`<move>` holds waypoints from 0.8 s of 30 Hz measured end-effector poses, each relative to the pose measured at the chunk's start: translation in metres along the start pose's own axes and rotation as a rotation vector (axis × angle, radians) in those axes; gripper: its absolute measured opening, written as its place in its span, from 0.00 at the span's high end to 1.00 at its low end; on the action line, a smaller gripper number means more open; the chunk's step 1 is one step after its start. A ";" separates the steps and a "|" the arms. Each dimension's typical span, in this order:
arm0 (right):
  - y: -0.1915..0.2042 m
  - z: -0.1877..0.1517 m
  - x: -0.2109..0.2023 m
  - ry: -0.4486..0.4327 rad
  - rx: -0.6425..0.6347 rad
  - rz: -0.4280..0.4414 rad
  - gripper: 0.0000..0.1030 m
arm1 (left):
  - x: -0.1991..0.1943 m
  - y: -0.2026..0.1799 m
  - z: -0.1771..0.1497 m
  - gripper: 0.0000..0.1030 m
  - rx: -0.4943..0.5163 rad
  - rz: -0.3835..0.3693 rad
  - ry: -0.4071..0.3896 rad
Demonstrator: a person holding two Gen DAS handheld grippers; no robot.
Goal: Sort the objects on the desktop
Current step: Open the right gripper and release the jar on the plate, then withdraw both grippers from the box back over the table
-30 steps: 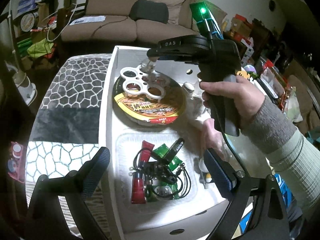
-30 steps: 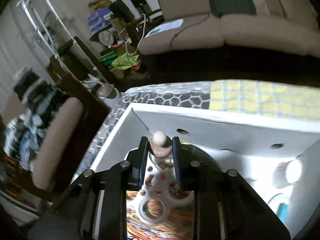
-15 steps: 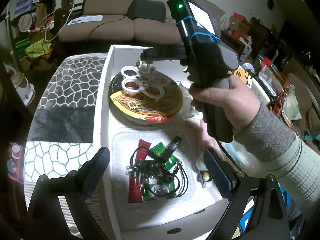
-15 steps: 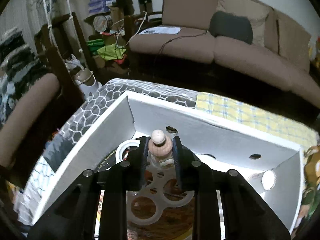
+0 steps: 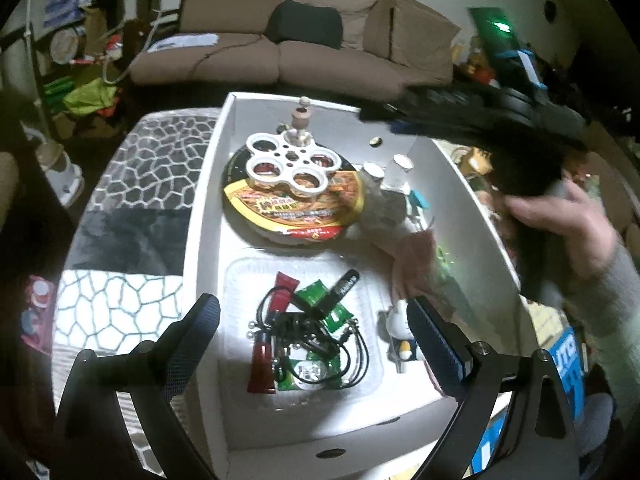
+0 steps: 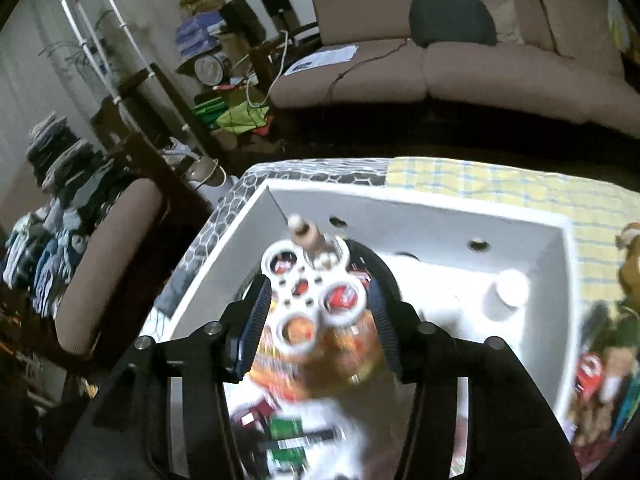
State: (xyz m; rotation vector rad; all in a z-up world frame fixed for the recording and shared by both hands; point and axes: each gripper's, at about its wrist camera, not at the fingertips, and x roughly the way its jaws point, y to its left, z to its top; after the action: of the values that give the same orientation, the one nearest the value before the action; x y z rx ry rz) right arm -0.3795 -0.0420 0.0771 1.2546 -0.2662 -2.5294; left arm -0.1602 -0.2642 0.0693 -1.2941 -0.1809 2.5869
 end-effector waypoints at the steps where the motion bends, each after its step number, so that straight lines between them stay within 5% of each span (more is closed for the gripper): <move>1: -0.001 -0.005 -0.007 0.012 -0.009 -0.016 0.53 | 0.000 -0.004 0.000 0.06 0.001 0.017 -0.002; 24: 0.028 -0.109 -0.131 0.004 -0.113 -0.092 0.53 | -0.056 -0.088 -0.037 0.05 -0.036 0.131 -0.031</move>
State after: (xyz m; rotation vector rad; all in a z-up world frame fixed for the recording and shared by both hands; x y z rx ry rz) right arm -0.2129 -0.0264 0.1173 1.2553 -0.0645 -2.5781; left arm -0.0842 -0.1945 0.1092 -1.3203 -0.1533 2.7258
